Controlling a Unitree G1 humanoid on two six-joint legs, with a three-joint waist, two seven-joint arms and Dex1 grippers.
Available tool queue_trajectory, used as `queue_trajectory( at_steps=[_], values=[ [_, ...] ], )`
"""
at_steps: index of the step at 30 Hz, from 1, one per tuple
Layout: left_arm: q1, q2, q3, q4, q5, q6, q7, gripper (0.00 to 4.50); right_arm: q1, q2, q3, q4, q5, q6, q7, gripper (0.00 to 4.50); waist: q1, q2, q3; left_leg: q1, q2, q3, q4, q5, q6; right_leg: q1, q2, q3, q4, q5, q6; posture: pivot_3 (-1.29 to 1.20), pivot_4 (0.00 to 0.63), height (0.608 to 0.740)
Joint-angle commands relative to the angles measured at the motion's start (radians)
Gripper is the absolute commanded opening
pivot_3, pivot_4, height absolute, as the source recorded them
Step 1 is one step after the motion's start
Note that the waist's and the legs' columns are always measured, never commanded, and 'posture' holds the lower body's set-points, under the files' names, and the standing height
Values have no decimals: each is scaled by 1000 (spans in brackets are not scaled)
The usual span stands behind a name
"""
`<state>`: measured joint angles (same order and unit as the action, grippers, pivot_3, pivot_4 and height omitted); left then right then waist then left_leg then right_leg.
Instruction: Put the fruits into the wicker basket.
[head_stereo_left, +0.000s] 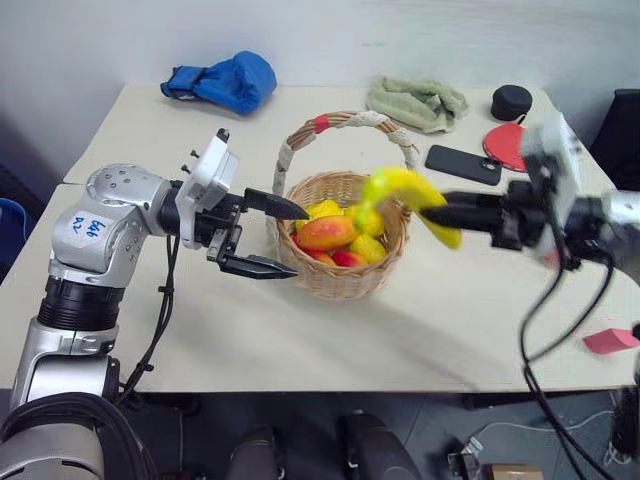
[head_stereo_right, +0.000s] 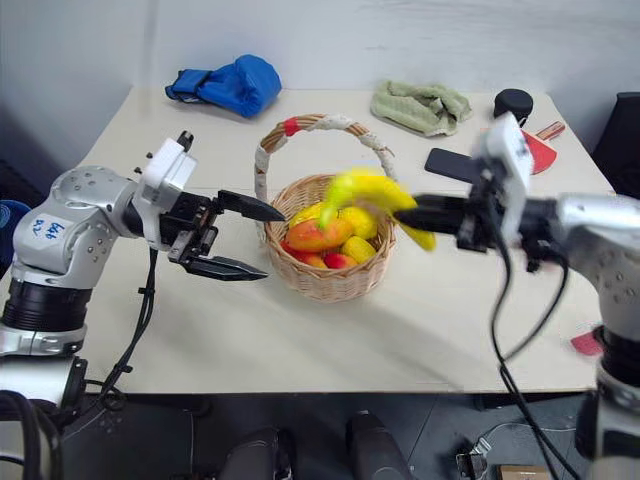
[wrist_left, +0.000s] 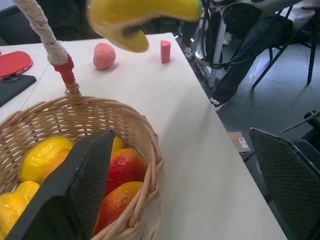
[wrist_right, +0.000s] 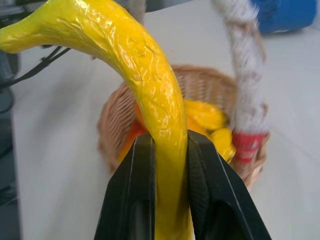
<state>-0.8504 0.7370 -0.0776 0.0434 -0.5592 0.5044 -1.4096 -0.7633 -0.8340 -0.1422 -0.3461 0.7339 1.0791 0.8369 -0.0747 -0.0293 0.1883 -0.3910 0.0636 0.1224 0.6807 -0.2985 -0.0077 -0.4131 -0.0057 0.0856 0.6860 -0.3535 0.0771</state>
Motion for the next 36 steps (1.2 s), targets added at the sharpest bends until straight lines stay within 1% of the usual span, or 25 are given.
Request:
queue_trajectory(
  at_steps=[1,3,5,10,12,13,15,17,18,19,22,24,26,28,29,30,32,33,34,35,36],
  values=[
    [-29,-7,22,1,10,-25,5,4500,-88,22,130,34,-100,-24,-60,465,2,0,0,-1,0,0,0,0,0,0,0,0,0,0,0,0,150,740],
    [-33,-11,24,2,15,-29,9,4500,-133,44,221,58,-152,-46,-61,465,2,0,0,-2,0,0,0,-1,1,-1,0,0,-1,0,0,0,150,740],
    [-32,-12,29,-3,16,-28,14,4500,-148,52,292,57,-189,-69,-39,465,2,0,0,-5,0,0,0,-1,1,-4,0,0,-1,0,0,0,150,740],
    [-14,-11,41,-28,13,-22,32,4500,-153,128,351,89,-257,-103,-81,465,3,0,0,-14,0,0,3,0,0,-15,-1,0,5,0,1,0,150,740],
    [-5,-11,43,-34,15,-23,39,4500,-143,140,357,91,-278,-114,-90,1177,1,0,0,-14,0,0,3,0,0,-15,-1,0,6,0,1,0,150,740],
    [-1,-11,44,-38,15,-21,43,4500,-130,130,357,76,-285,-121,-84,1360,0,0,0,-14,0,0,3,0,0,-15,-1,0,6,0,1,0,150,740],
    [5,-14,46,-45,12,-13,54,4500,-105,113,328,44,-282,-119,-81,2088,0,0,0,-14,0,0,3,0,0,-15,-1,-1,6,0,1,0,150,740],
    [7,-17,47,-49,8,-5,63,4500,-71,85,262,-1,-253,-90,-79,2773,2,0,0,-14,0,0,3,0,0,-15,-1,-1,6,0,1,0,150,740],
    [6,-20,47,-47,5,-1,65,4500,-45,69,202,-33,-222,-72,-73,3078,5,0,0,-14,0,0,3,0,0,-15,-1,-1,6,0,1,0,150,740],
    [6,-21,48,-45,2,4,66,4500,-17,54,132,-68,-179,-43,-71,3078,8,0,0,-15,0,0,3,0,0,-15,-1,-1,6,0,1,0,150,740],
    [4,-30,60,-43,-23,35,70,4500,85,-14,-140,-169,-15,97,-51,3078,19,0,0,-15,0,0,3,0,0,-15,-1,-1,5,0,1,0,150,740],
    [-1,-37,73,-46,-49,65,74,4500,148,-61,-279,-205,45,179,-53,3078,24,0,0,-15,0,-1,3,0,0,-14,-1,-1,5,0,1,0,150,740],
    [-4,-60,82,-50,-74,89,89,4500,306,-136,-437,-222,2,229,-61,3078,25,0,0,-14,0,-2,3,0,0,-13,-1,-2,4,0,1,0,150,740],
    [-1,-82,78,-56,-73,92,109,4500,457,-177,-544,-210,-72,223,-88,3078,33,-1,-1,-14,-1,-2,2,1,1,-11,-1,-2,2,0,1,0,150,740],
    [1,-89,75,-58,-68,90,116,4500,504,-182,-575,-200,-92,211,-103,3078,34,-1,-1,-14,-1,-2,2,1,1,-11,-1,-1,1,0,1,0,150,740],
    [6,-99,70,-65,-66,88,126,4500,527,-162,-614,-159,-126,211,-152,3262,32,-1,-1,-14,-1,-2,2,1,1,-10,-1,0,0,0,1,0,150,740],
    [9,-124,69,-91,-83,109,149,4500,577,-131,-641,-67,-217,130,-233,3654,26,0,-1,-13,-2,2,2,2,2,-10,-1,3,-1,0,1,0,150,740],
    [8,-134,68,-115,-98,126,158,4500,580,-110,-632,-16,-258,79,-278,3938,24,0,-1,-13,-2,2,2,3,2,-9,-1,3,-2,0,1,0,150,740],
    [6,-139,68,-138,-113,143,162,4500,577,-92,-614,35,-292,19,-310,4363,21,0,-1,-13,-2,2,2,3,2,-9,-1,3,-2,0,1,0,150,740],
    [4,-140,69,-162,-129,164,163,4500,567,-73,-598,86,-314,-35,-333,4490,18,0,-1,-13,-2,2,2,4,2,-9,-1,3,-2,0,1,0,150,740],
    [2,-138,70,-186,-142,179,163,4500,552,-57,-576,141,-337,-82,-354,4490,15,0,-1,-12,-2,2,2,4,2,-9,0,4,-1,0,1,0,150,740]
  ],
)
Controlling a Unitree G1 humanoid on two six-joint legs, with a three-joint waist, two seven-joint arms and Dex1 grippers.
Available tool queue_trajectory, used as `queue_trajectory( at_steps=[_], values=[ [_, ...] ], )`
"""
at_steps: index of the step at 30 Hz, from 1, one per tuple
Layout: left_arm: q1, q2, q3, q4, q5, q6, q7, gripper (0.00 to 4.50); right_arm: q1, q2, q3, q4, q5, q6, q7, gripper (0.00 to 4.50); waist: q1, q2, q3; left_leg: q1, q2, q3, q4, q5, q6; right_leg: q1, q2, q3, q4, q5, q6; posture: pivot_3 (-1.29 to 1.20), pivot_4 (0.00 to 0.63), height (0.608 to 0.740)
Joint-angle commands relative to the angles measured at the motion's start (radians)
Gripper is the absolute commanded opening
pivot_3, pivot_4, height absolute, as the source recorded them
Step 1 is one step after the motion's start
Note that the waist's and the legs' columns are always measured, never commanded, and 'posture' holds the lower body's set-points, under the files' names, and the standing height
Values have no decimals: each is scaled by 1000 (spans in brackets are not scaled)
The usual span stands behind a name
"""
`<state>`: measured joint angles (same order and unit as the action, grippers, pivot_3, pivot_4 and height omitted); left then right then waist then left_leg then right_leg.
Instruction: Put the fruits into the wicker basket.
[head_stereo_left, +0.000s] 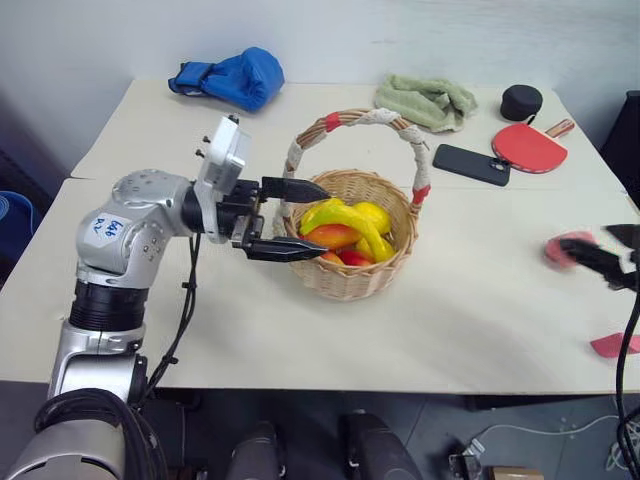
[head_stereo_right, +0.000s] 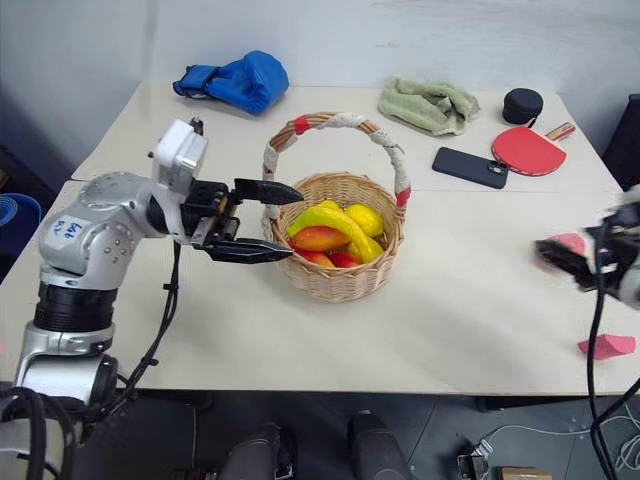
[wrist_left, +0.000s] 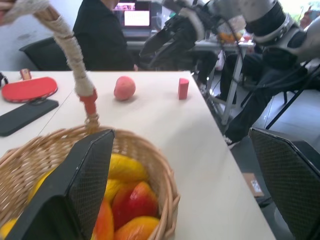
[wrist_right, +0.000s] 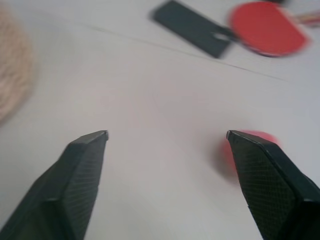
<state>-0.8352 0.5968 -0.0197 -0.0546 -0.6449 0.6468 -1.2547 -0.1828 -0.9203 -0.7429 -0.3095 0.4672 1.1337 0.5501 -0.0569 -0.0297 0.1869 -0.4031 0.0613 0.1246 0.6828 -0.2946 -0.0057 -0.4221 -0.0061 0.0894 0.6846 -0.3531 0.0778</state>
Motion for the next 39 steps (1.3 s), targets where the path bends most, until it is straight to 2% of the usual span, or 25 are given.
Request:
queue_trajectory(
  at_steps=[1,6,14,22,25,29,33,36,39],
  values=[
    [-14,4,11,-108,-61,45,11,4500,-40,41,49,151,-86,-181,-75,4490,-5,1,0,0,0,0,0,0,0,0,1,0,0,0,0,0,150,740],
    [-8,-2,-19,-168,-6,56,108,4500,-126,86,151,382,-159,-378,-125,4490,-4,3,0,3,0,1,-1,1,-2,0,1,2,3,0,0,0,150,740],
    [8,-5,-1,-198,-32,64,159,4500,-334,144,250,784,-211,-595,-184,4490,-4,4,0,3,0,1,-2,1,-2,0,1,2,3,0,0,0,150,740],
    [4,15,1,-198,-27,59,163,4500,-448,171,303,1022,-235,-738,-199,4490,-9,4,0,4,1,2,-2,1,-2,0,2,2,4,0,0,0,150,740],
    [-4,23,2,-195,-26,58,165,4500,-459,172,305,1055,-231,-764,-195,3912,-9,4,0,4,0,2,-2,1,-2,0,1,2,4,0,0,0,150,740],
    [-4,34,7,-187,-22,56,166,4500,-410,162,307,959,-213,-813,-128,2722,-14,4,0,4,1,1,-2,1,-3,0,2,2,4,0,0,0,150,740],
    [11,55,23,-167,-15,49,171,4500,-255,159,301,605,-119,-734,17,2630,-16,4,0,4,1,0,-3,1,-4,0,2,1,5,0,0,0,150,740],
    [26,79,48,-136,-12,44,174,4500,-148,147,287,210,162,-460,129,2630,-23,5,0,5,2,-1,-3,1,-5,0,3,0,6,0,1,0,150,740],
    [40,105,72,-123,-26,51,162,4500,-116,101,300,-97,462,-247,189,2630,-29,6,0,7,4,-1,-4,1,-8,1,4,0,8,0,1,0,150,740]
  ],
)
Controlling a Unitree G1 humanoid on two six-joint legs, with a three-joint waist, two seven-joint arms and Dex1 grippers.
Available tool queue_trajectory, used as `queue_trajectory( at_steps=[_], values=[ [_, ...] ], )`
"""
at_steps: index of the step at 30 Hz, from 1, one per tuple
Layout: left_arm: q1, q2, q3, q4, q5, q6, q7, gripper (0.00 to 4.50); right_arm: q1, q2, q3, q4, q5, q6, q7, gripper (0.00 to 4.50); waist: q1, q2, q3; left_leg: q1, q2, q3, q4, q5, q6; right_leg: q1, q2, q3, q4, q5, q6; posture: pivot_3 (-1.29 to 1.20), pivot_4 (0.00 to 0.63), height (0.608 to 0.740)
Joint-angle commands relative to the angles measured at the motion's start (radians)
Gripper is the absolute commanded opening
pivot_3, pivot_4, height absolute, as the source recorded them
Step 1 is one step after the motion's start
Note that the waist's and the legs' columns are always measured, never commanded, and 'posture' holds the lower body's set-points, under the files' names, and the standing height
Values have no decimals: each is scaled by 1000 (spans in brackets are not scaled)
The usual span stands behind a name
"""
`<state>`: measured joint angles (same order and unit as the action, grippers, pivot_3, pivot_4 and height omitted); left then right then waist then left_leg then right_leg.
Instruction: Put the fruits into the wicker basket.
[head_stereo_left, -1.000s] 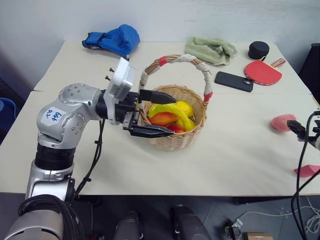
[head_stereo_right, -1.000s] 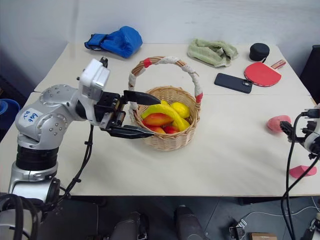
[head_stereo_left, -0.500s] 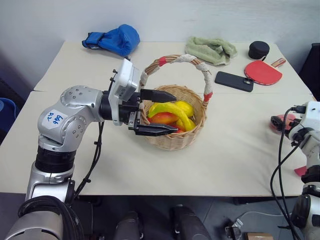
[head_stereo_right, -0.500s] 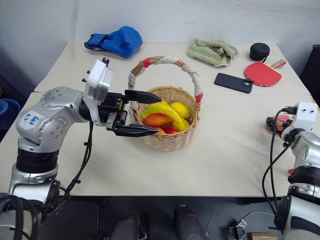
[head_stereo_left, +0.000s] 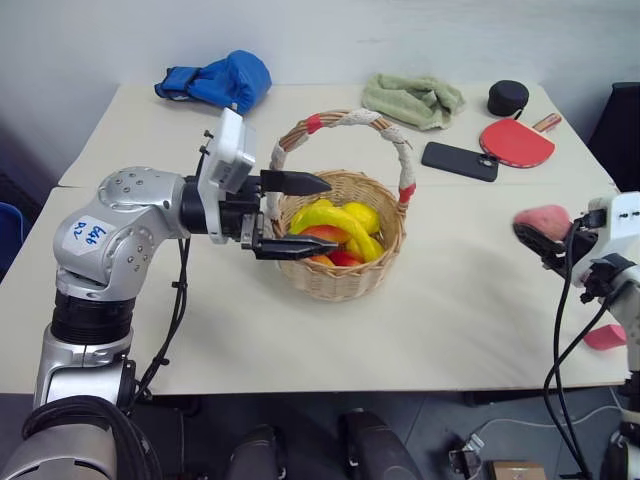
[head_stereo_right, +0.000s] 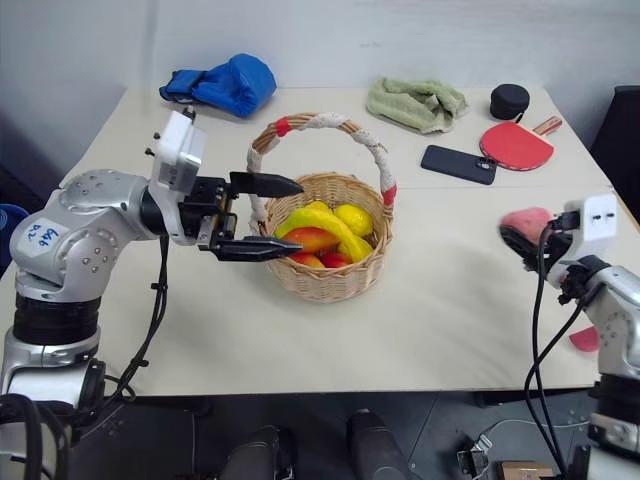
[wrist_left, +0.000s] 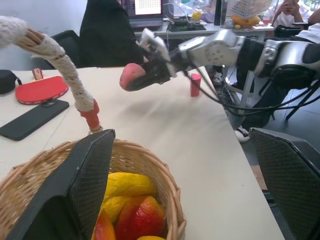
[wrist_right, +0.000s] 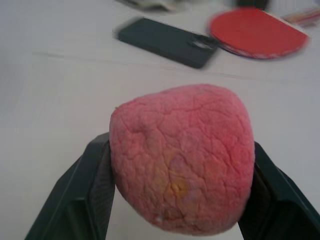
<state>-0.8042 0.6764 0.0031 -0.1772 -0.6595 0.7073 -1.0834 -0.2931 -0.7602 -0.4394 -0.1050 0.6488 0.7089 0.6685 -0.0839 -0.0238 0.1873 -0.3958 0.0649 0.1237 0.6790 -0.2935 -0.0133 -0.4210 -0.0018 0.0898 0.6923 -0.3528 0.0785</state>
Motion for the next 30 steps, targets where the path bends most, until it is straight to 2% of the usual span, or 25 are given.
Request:
queue_trajectory(
  at_steps=[1,4,5,7,10,15,19,20,21,25,28,30],
  values=[
    [13,34,52,1,-12,-11,-15,4500,-15,-74,14,-351,334,216,80,2630,-2,0,0,2,1,0,0,0,-1,1,1,0,0,0,0,0,150,740],
    [17,47,57,8,-11,-17,-26,4500,-90,-75,87,-405,385,262,40,2630,1,-3,0,10,2,-4,-3,-1,-2,11,3,-1,-5,0,0,0,150,740],
    [18,53,59,9,-13,-16,-33,4500,-147,-41,134,-397,376,273,-10,2630,1,-3,0,10,2,-5,-3,-1,-2,13,3,-2,-7,-1,-1,0,150,740],
    [18,66,63,13,-13,-20,-46,4500,-268,47,269,-380,324,282,-86,2630,1,-3,0,8,1,-4,-3,-1,0,14,2,-1,-12,-1,-2,0,150,740],
    [12,65,60,21,2,-31,-38,4500,-356,123,423,-354,204,250,-117,2630,3,-3,0,5,0,-3,-4,-1,1,9,0,-1,-12,-1,-2,0,150,740],
    [2,65,58,15,1,-34,-32,4500,-406,171,568,-285,44,186,-113,2630,15,-3,0,3,-1,-4,-5,-3,3,7,-3,-3,-11,-1,-1,0,150,740],
    [4,67,59,14,4,-41,-30,4500,-403,174,649,-279,-54,165,-105,3927,16,-3,0,3,-1,-3,-5,-4,4,7,-4,-4,-12,-1,-1,0,150,740],
    [4,67,59,14,5,-43,-29,4500,-400,173,656,-279,-69,164,-105,4338,16,-4,0,3,-1,-3,-4,-4,4,7,-4,-4,-12,-1,-1,0,150,740],
    [4,67,59,14,6,-44,-28,4500,-396,172,655,-283,-77,165,-103,4456,16,-4,0,3,-1,-3,-4,-4,4,7,-4,-4,-12,-1,-1,0,150,740],
    [3,66,59,17,6,-48,-27,4500,-376,150,540,-355,-10,189,-80,4456,17,-4,0,3,-1,-3,-2,-4,4,8,-4,-4,-11,-1,-1,0,150,740],
    [0,65,57,22,8,-51,-28,4500,-376,122,379,-407,111,235,-68,4456,24,-4,0,2,-1,-3,-2,-4,4,8,-4,-4,-11,-1,-1,0,150,740],
    [-2,65,56,27,10,-54,-31,4500,-383,95,241,-420,247,312,-93,4456,26,-4,0,2,-1,-3,-2,-4,5,8,-4,-4,-12,-1,-1,0,150,740]
  ],
)
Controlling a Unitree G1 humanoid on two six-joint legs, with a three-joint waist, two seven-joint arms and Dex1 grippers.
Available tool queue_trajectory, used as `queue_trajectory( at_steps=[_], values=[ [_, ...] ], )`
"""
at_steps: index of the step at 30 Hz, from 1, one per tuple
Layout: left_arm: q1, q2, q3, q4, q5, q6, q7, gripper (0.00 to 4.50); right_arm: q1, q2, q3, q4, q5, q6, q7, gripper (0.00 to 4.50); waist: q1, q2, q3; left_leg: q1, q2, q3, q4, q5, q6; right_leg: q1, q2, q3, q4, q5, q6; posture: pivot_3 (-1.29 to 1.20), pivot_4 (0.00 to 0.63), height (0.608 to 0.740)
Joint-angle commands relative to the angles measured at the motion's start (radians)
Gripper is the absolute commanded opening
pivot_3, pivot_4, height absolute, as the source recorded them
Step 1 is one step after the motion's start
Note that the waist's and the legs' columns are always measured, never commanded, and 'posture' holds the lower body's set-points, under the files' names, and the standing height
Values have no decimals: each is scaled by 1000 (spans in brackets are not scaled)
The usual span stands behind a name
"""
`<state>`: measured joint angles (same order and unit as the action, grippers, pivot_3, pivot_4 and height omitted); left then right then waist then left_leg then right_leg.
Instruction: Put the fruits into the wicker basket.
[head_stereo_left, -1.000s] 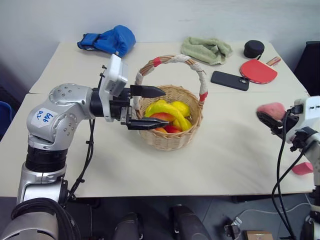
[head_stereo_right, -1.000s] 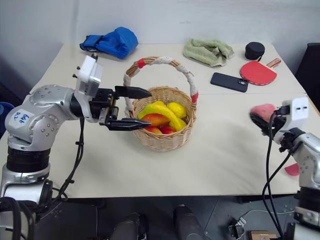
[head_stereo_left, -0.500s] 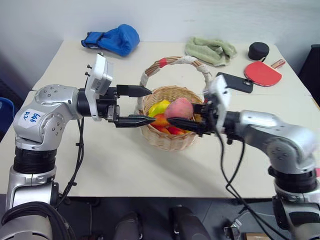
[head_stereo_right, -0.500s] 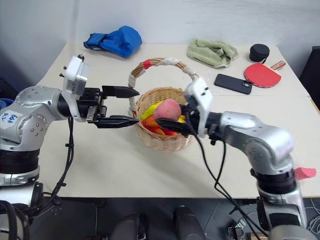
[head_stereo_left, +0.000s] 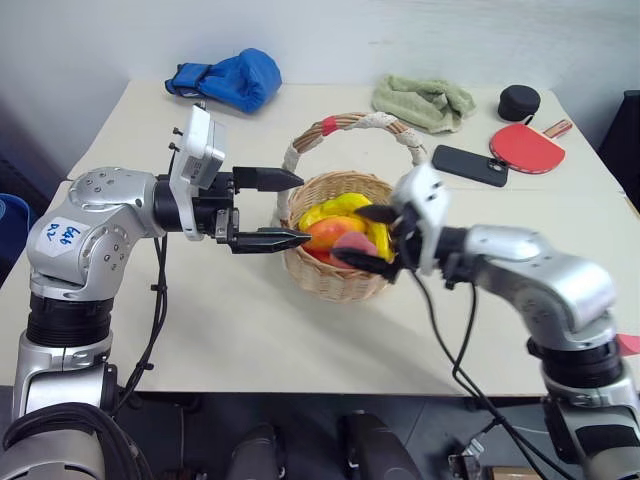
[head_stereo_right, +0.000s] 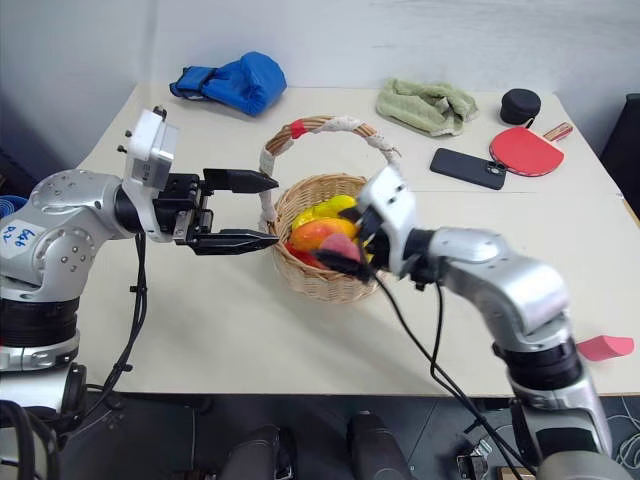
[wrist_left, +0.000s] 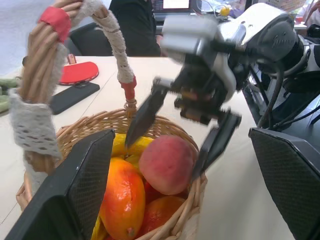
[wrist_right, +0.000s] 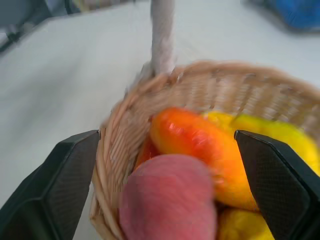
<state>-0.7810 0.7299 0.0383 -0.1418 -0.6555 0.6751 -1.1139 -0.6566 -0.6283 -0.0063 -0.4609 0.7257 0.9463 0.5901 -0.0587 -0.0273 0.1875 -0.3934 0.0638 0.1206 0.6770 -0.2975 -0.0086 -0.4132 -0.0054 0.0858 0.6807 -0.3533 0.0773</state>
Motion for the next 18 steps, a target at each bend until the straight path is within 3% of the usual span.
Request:
queue_trajectory(
  at_steps=[1,4,7,11,17,18],
  values=[
    [-27,12,20,-6,7,-24,-2,4500,-16,-55,-245,-67,226,112,-30,4456,2,0,0,0,0,0,0,0,0,0,0,0,0,0,0,0,150,740],
    [-39,6,15,3,10,-28,-4,4500,47,-109,-349,-62,288,196,-97,4456,3,0,0,0,0,0,0,0,0,1,0,0,-1,0,0,0,150,740],
    [-56,-5,5,17,18,-37,-8,4500,108,-112,-322,-30,190,179,-173,4456,2,0,0,1,0,0,0,0,0,3,0,0,-4,0,0,0,150,740],
    [-87,-21,-10,40,28,-50,-13,4500,82,-2,-254,69,84,91,-269,4456,-11,0,0,1,-1,4,-2,1,1,2,0,4,-5,0,0,0,150,740],
    [-101,-27,-14,50,38,-54,-25,4500,19,104,-199,210,-28,-18,-295,4456,-22,0,0,2,-1,4,-6,2,0,0,1,4,-3,0,0,0,150,740],
    [-102,-26,-14,51,40,-55,-26,4500,15,115,-192,222,-36,-29,-289,4290,-22,0,0,2,-1,4,-7,2,-1,-1,0,3,-3,0,0,0,150,740]
  ],
)
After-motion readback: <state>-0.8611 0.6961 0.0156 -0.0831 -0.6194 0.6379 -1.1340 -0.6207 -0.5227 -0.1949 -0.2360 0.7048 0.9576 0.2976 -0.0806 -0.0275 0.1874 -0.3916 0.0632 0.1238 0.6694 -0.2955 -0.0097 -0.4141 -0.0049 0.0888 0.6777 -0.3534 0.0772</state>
